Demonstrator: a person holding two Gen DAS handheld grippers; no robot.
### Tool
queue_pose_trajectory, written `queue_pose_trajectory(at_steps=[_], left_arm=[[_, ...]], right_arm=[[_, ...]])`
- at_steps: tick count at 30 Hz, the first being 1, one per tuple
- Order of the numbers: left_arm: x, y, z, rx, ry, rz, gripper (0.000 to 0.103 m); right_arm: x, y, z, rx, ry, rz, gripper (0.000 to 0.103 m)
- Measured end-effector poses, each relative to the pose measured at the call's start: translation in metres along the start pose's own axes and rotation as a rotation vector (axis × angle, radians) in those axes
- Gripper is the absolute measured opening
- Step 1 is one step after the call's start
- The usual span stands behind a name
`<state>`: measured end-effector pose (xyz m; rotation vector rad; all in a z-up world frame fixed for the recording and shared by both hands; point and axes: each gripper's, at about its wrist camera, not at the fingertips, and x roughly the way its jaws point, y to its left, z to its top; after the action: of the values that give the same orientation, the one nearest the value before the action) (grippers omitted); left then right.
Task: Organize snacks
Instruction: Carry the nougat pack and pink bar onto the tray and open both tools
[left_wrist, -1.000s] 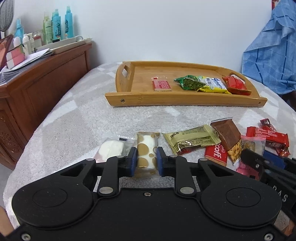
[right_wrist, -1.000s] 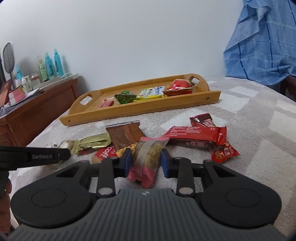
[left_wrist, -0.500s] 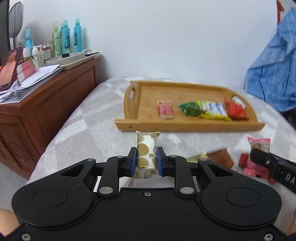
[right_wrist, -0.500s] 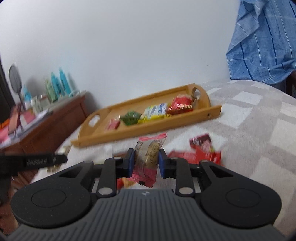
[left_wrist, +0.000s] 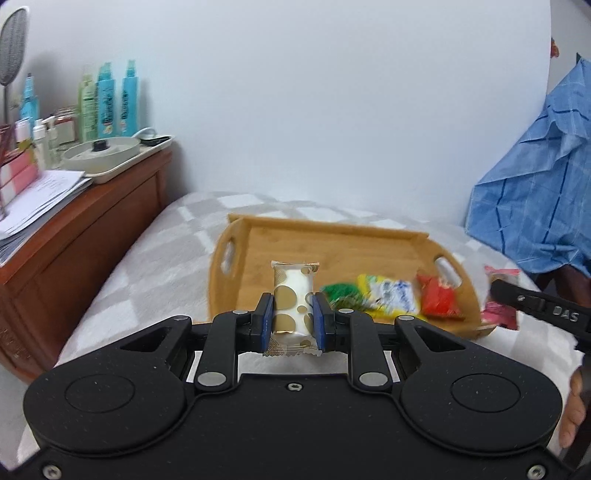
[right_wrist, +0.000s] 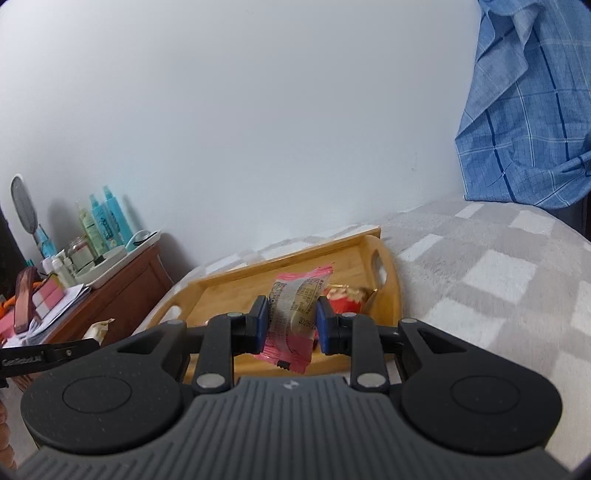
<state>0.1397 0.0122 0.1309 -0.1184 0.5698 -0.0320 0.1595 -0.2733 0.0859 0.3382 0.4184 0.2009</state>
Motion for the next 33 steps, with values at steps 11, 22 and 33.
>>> queue_pose_trajectory(at_steps=[11, 22, 33], left_arm=[[0.056, -0.035, 0.056, -0.015, 0.021, -0.117, 0.021], [0.155, -0.067, 0.081, -0.012, 0.094, -0.152, 0.021], [0.239, -0.101, 0.058, 0.015, 0.155, -0.138, 0.021]], right_arm=[[0.059, -0.021, 0.055, 0.053, 0.083, 0.072, 0.03], [0.131, -0.034, 0.073, -0.078, 0.168, 0.072, 0.031], [0.179, -0.046, 0.055, -0.136, 0.255, 0.013, 0.031]])
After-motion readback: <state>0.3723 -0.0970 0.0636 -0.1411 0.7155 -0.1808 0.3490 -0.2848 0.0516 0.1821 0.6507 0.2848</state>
